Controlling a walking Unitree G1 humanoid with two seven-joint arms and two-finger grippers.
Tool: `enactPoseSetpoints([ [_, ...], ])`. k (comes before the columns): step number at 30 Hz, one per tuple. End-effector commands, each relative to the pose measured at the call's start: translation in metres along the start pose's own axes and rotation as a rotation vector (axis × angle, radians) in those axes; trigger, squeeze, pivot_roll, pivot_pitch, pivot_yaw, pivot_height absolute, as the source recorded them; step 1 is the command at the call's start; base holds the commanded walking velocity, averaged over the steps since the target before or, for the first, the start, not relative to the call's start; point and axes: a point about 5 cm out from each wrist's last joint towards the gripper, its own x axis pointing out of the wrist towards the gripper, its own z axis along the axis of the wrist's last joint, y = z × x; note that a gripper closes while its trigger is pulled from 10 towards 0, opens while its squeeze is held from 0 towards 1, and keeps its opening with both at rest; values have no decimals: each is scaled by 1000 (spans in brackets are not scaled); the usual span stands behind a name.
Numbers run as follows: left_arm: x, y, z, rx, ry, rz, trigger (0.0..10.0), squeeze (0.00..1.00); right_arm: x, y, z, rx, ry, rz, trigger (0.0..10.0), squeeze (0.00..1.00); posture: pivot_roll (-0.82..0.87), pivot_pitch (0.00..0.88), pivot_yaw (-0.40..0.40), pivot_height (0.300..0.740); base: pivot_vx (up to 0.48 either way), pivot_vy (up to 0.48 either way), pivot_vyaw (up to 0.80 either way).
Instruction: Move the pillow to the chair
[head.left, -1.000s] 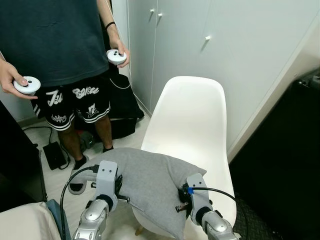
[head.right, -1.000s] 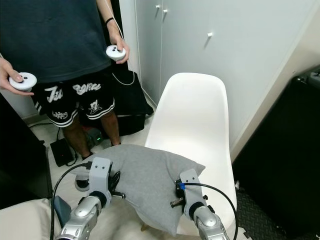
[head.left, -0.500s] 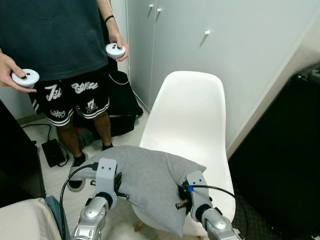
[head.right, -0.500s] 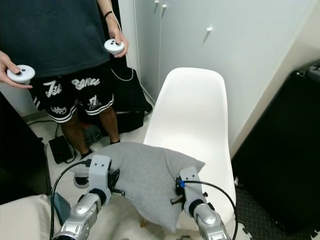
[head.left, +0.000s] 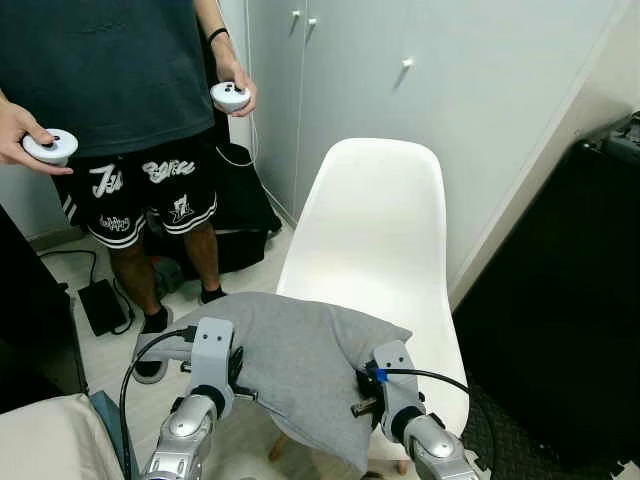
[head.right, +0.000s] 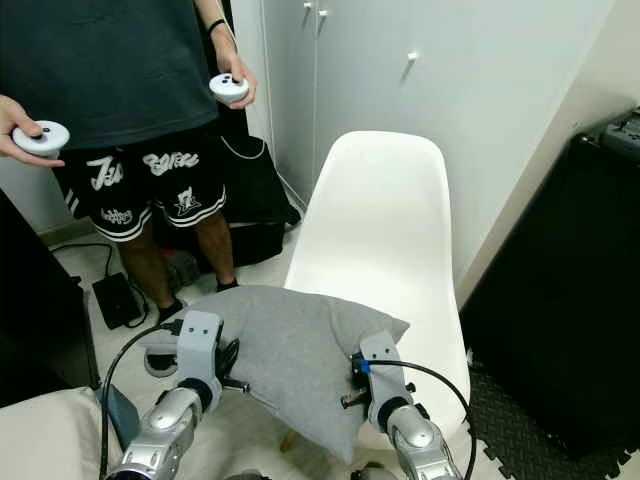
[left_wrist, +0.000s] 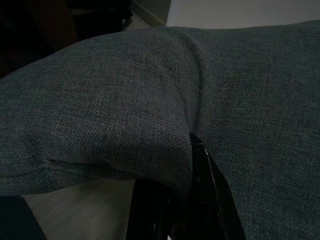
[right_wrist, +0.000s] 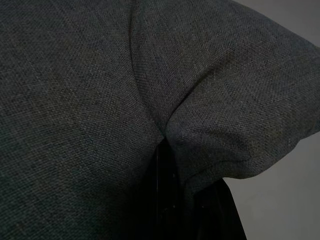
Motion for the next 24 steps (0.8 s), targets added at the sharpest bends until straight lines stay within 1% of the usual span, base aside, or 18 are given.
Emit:
enactPoseSetpoints([
  [1, 1, 11, 7, -2, -41, 49, 10000, 0, -4, -12, 0, -4, -4, -39, 10000, 0, 9, 128, -45, 667, 0, 0, 0],
  [8, 1, 10, 8, -5, -45, 50, 10000, 0, -2, -11, 4, 6, -23, -33, 10000, 0, 9, 124, -46, 697, 0, 0, 0],
  [12, 2, 10, 8, -6, -45, 50, 10000, 0, -2, -11, 5, 4, -24, -31, 10000, 0, 9, 125, -47, 722, 0, 0, 0],
  [16, 2, 11, 8, -6, -43, 50, 10000, 0, -2, -11, 4, 6, -15, -36, 10000, 0, 9, 124, -48, 737, 0, 0, 0],
  [19, 1, 11, 7, -7, -42, 50, 10000, 0, -2, -10, 1, -16, 5, -35, 10000, 0, 9, 124, -48, 737, 0, 0, 0],
  [20, 1, 10, 7, -8, -40, 48, 10000, 0, -2, -10, -2, -18, 20, -38, 10000, 0, 7, 124, -48, 737, 0, 0, 0],
  [24, 1, 10, 7, -8, -39, 49, 10000, 0, -3, -10, -4, -17, 28, -41, 10000, 0, 7, 125, -48, 737, 0, 0, 0],
])
